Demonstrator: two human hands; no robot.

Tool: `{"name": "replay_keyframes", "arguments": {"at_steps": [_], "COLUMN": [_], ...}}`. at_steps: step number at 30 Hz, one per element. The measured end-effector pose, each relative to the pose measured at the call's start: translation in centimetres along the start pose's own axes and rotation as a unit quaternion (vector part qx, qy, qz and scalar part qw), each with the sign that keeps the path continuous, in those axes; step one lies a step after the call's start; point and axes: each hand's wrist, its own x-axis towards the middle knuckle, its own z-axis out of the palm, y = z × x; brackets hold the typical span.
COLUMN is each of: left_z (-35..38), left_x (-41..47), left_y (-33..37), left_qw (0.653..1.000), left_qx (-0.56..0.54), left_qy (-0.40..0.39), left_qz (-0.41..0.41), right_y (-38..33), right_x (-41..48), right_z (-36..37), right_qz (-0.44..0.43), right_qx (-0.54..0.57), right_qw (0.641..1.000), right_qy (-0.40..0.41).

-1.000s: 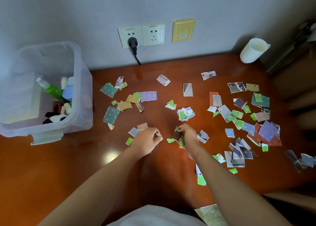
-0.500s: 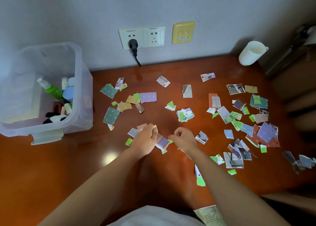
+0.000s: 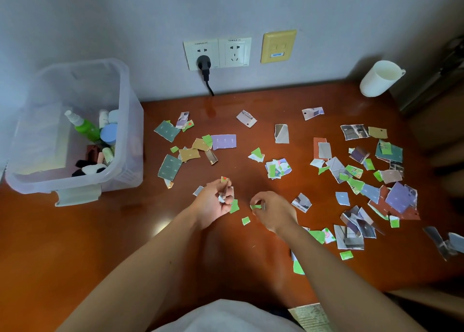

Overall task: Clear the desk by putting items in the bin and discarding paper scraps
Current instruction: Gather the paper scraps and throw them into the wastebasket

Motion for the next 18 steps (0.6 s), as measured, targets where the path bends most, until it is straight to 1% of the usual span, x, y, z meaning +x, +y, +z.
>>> {"name": "replay_keyframes", "arguments": {"at_steps": [4, 7, 8, 9, 10, 11, 12, 13, 14, 15, 16, 17, 18], "left_z": [-0.5, -0.3, -0.3, -0.3, -0.4, -0.5, -0.5, -0.5, -0.6, -0.7, -0.9, -1.2, -1.5], "left_x": [-0.5, -0.6, -0.6, -0.7, -0.6, -0.7, -0.7, -0.8, -0.9, -0.9, -0.9, -0.7, -0.5], "left_y": [0.0, 0.0, 0.1, 0.2, 0.2, 0.3, 0.4, 0.5, 0.6, 0.7, 0.6, 0.6, 0.4], "left_qw": [0.995, 0.995, 0.994, 0.994, 0.994, 0.993, 0.992, 0.989, 0.986, 0.984, 0.982, 0.981, 0.980], "left_qx": [-0.055, -0.054, -0.059, -0.066, -0.071, -0.076, -0.085, -0.097, -0.110, -0.121, -0.125, -0.128, -0.132], "left_qy": [-0.078, -0.086, -0.084, -0.084, -0.083, -0.085, -0.090, -0.101, -0.111, -0.119, -0.121, -0.121, -0.122], "left_qz": [-0.023, -0.021, -0.023, -0.026, -0.028, -0.031, -0.035, -0.042, -0.051, -0.060, -0.066, -0.075, -0.085], "right_y": [-0.6, -0.8, -0.7, -0.7, -0.8, -0.9, -1.1, -1.3, -1.5, -1.5, -1.5, -1.5, -1.5], "right_x": [0.6, 0.6, 0.6, 0.5, 0.5, 0.4, 0.3, 0.1, 0.0, -0.1, -0.3, -0.4, -0.5], "right_z": [-0.4, -0.6, -0.5, -0.5, -0.4, -0.5, -0.8, -1.2, -1.4, -1.6, -1.7, -1.7, -1.6], "right_qz": [-0.005, -0.004, 0.003, 0.019, 0.049, 0.088, 0.129, 0.162, 0.186, 0.200, 0.205, 0.203, 0.198], "right_qx": [-0.048, -0.068, -0.054, -0.016, 0.055, 0.158, 0.273, 0.373, 0.449, 0.499, 0.529, 0.544, 0.548], "right_qw": [0.999, 0.997, 0.998, 0.999, 0.997, 0.983, 0.952, 0.912, 0.871, 0.838, 0.816, 0.804, 0.800], "right_qy": [-0.018, -0.033, -0.037, -0.039, -0.038, -0.039, -0.047, -0.060, -0.076, -0.093, -0.110, -0.129, -0.146]}}
